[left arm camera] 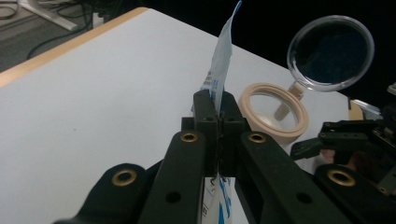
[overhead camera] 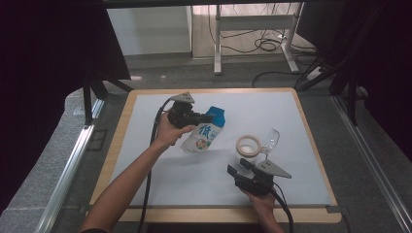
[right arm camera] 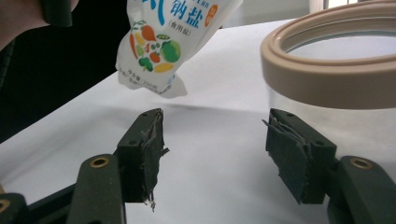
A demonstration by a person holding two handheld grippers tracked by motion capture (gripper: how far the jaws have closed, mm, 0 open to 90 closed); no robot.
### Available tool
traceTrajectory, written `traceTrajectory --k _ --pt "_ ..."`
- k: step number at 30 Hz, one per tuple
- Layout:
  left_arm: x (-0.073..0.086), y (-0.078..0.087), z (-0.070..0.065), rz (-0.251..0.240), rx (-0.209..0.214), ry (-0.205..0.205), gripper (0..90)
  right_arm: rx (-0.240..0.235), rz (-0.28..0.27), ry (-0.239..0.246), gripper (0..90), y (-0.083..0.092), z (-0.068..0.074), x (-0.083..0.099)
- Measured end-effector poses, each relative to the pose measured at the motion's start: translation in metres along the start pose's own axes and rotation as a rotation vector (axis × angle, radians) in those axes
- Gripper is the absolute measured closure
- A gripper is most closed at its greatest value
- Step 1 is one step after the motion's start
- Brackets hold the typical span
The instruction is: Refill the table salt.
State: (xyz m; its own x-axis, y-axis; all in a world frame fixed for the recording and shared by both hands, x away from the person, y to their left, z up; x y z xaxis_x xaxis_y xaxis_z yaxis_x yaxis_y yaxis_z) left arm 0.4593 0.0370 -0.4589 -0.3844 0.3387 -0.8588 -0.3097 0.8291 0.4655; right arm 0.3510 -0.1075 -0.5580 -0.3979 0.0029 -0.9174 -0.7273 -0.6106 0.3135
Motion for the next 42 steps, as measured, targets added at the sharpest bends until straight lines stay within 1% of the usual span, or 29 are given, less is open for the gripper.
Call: traceTrajectory --k 4,6,9,12,17,22,26,28,32,41,42 --pt "0.001 0.007 0.013 -0.021 -0.024 0.025 90.0 -0.006 0.005 0.012 37.1 -0.001 0.003 0.002" --pt "0.003 0.012 0.02 -0.031 -0.039 0.03 89.9 -0.007 0.004 0.01 37.1 -0.001 0.003 0.001" --pt "0.006 0.019 0.032 -0.047 -0.066 0.052 89.9 -0.004 -0.001 0.011 37.1 -0.001 0.002 0.001" --pt "0.012 0.025 0.046 -0.065 -0.098 0.077 90.0 -0.005 0.0 0.008 37.1 -0.002 0.002 0.001" --pt "0.023 0.033 0.063 -0.088 -0.147 0.106 89.9 -0.01 0.007 0.008 37.1 -0.003 0.004 0.003" --pt "0.033 0.043 0.075 -0.114 -0.188 0.128 89.9 -0.011 0.008 0.009 37.1 -0.004 0.004 0.003" --pt "0.038 0.052 0.079 -0.143 -0.214 0.135 89.9 -0.012 0.007 0.009 37.1 -0.004 0.004 0.003" --pt "0.041 0.056 0.081 -0.144 -0.232 0.13 89.9 -0.012 0.009 0.01 37.1 -0.004 0.004 0.004" --pt "0.046 0.062 0.081 -0.154 -0.249 0.135 89.9 -0.011 0.01 0.011 37.1 -0.005 0.005 0.004" --pt "0.06 0.076 0.074 -0.17 -0.274 0.128 89.8 -0.011 0.006 0.008 36.9 -0.004 0.004 0.003" --pt "0.061 0.077 0.074 -0.172 -0.27 0.131 89.8 -0.011 0.007 0.008 36.9 -0.004 0.004 0.003"
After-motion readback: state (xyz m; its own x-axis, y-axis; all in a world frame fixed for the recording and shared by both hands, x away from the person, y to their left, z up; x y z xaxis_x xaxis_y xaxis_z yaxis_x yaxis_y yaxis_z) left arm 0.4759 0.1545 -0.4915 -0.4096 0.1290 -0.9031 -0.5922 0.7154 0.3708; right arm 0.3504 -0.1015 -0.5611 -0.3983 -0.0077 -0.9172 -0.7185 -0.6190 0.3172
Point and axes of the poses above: each handheld gripper's, and its own axes: y roughly backward along the jaws, x roughly out of its underside, z roughly to its left, the point moved 10 cm from there along -y, roughly forward along the jaws, and after that the axes turned 3 degrees about x, right-handed, at the moved point
